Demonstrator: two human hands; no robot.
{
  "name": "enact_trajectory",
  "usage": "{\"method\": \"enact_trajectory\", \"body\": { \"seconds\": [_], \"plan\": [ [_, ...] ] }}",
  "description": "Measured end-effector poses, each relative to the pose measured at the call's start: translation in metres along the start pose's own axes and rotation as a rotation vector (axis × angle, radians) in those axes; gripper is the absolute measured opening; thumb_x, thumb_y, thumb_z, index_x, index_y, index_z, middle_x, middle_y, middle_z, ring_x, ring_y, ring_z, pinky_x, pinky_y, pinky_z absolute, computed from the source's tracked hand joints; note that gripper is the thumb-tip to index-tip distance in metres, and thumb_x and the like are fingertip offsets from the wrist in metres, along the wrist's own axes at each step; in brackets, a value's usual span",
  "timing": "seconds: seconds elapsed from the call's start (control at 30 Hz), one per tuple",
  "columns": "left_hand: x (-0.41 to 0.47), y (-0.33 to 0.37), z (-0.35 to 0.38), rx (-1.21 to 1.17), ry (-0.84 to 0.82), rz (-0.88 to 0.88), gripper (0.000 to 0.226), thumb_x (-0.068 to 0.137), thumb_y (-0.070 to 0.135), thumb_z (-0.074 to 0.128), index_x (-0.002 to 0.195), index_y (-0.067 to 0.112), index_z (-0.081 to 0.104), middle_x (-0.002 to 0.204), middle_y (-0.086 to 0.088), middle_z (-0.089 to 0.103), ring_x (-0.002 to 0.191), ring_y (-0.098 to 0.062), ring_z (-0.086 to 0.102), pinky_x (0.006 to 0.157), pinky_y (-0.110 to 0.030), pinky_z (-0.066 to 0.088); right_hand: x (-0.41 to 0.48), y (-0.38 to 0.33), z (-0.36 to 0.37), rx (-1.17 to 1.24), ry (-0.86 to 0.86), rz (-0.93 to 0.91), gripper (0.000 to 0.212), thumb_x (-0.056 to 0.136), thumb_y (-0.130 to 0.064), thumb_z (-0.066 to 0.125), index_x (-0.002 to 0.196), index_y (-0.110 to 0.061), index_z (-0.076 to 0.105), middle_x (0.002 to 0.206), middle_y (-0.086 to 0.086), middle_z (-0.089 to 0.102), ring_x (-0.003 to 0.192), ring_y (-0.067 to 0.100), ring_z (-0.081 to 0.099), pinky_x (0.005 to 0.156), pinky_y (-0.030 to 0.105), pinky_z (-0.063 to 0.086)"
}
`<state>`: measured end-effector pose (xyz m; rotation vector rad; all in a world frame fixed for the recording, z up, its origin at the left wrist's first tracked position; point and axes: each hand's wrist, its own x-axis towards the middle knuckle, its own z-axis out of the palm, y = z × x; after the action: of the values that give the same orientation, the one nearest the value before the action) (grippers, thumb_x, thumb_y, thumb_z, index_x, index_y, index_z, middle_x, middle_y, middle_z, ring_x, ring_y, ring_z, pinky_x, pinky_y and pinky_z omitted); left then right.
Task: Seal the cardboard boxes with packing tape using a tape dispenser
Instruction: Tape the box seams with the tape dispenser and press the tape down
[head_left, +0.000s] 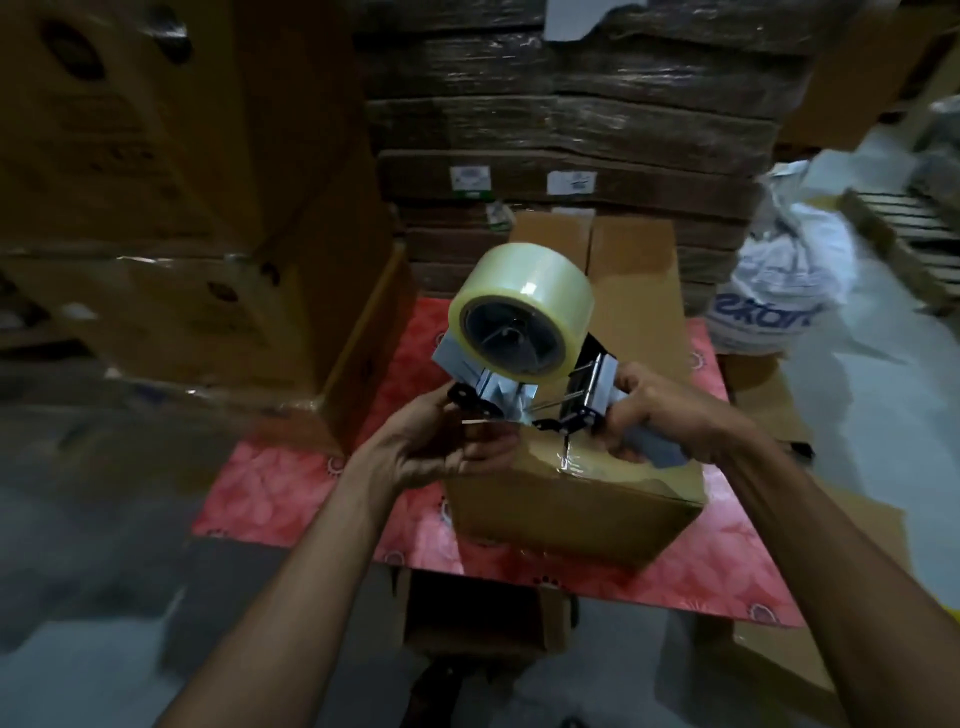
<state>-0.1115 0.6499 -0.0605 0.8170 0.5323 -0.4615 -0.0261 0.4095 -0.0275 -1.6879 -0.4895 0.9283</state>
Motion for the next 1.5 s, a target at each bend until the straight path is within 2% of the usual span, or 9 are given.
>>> {"method": "enact_trajectory", "body": {
  "seconds": [0.23,0.37,0.47,0.57,0.77,1.0,1.17,1.4,1.5],
  "plan": [
    [-0.017,-0.038,0.005,-0.327,0.141,0.199,0.01,0.079,0.0,0.059,0.084,-0.007,0.062,0.072,-0.019,0.068,0.059,-0.023,0.071,0.058,-0.032,0.062,-0.01,-0.006,-0.01,-0.049,-0.174,-0.049,0.03,0.063,0.007,0.063,0.092,0.001,0.058,0.075,0.021,0.055,0.052,0.024,0.045,0.043,0.029,0.037],
    [-0.025,-0.042,-0.002,-0.2,0.247,0.231,0.01,0.075,-0.006,0.062,0.07,-0.008,0.07,0.069,-0.018,0.068,0.062,-0.022,0.072,0.061,-0.03,0.063,-0.006,-0.005,-0.009,-0.087,-0.241,-0.068,0.026,0.065,0.005,0.065,0.09,-0.003,0.06,0.072,0.01,0.061,0.052,0.021,0.049,0.043,0.027,0.041],
    [-0.025,-0.039,-0.009,-0.064,0.348,0.281,0.036,0.086,-0.014,0.053,0.058,0.0,0.07,0.064,-0.016,0.068,0.056,-0.018,0.07,0.067,-0.03,0.063,-0.004,0.002,-0.007,-0.106,-0.263,-0.073,0.026,0.073,0.011,0.065,0.085,-0.011,0.064,0.072,0.008,0.061,0.053,0.02,0.049,0.044,0.027,0.041],
    [-0.022,-0.034,-0.01,0.163,0.483,0.357,0.049,0.086,-0.019,0.042,0.048,0.005,0.061,0.045,-0.006,0.051,0.036,-0.011,0.05,0.052,-0.027,0.058,-0.002,0.01,0.001,-0.104,-0.236,-0.045,0.025,0.075,0.013,0.063,0.09,-0.007,0.061,0.073,0.012,0.059,0.051,0.02,0.049,0.044,0.027,0.041],
    [-0.02,-0.015,-0.054,0.244,0.762,0.46,0.008,0.084,-0.004,0.071,0.076,-0.003,0.066,0.058,-0.011,0.064,0.054,-0.018,0.067,0.05,-0.023,0.056,-0.011,0.029,-0.015,-0.146,-0.163,-0.027,0.018,0.066,0.011,0.065,0.082,0.012,0.056,0.068,0.021,0.053,0.053,0.029,0.044,0.047,0.033,0.036],
    [0.004,-0.041,-0.051,0.096,0.684,0.441,0.01,0.099,0.004,0.057,0.09,0.001,0.056,0.088,-0.018,0.057,0.092,-0.036,0.069,0.067,-0.039,0.064,-0.015,0.034,-0.026,-0.184,-0.169,-0.032,0.037,0.068,0.016,0.063,0.064,-0.02,0.068,0.063,0.003,0.058,0.053,0.022,0.047,0.046,0.027,0.038],
    [0.013,-0.052,-0.058,0.001,0.673,0.435,0.02,0.101,0.005,0.053,0.081,0.007,0.052,0.082,-0.012,0.057,0.077,-0.027,0.071,0.064,-0.036,0.063,-0.018,0.033,-0.021,-0.205,-0.186,-0.009,0.048,0.071,0.02,0.06,0.062,-0.026,0.072,0.062,-0.002,0.061,0.051,0.015,0.05,0.045,0.027,0.04],
    [0.017,-0.061,-0.064,0.233,0.694,0.389,0.017,0.088,0.019,0.074,0.082,0.008,0.063,0.085,-0.016,0.062,0.075,-0.025,0.058,0.065,-0.031,0.053,-0.018,0.03,-0.018,-0.251,-0.126,0.013,0.049,0.075,0.023,0.057,0.059,-0.021,0.068,0.051,-0.008,0.058,0.054,0.019,0.045,0.042,0.023,0.039],
    [0.024,-0.063,-0.059,0.365,0.838,0.439,0.025,0.09,0.028,0.074,0.083,0.005,0.066,0.087,-0.012,0.07,0.081,-0.031,0.07,0.071,-0.037,0.062,-0.015,0.032,-0.018,-0.265,-0.191,0.018,0.051,0.073,0.022,0.056,0.06,-0.026,0.068,0.057,0.001,0.053,0.051,0.02,0.043,0.045,0.026,0.037]
  ]
}}
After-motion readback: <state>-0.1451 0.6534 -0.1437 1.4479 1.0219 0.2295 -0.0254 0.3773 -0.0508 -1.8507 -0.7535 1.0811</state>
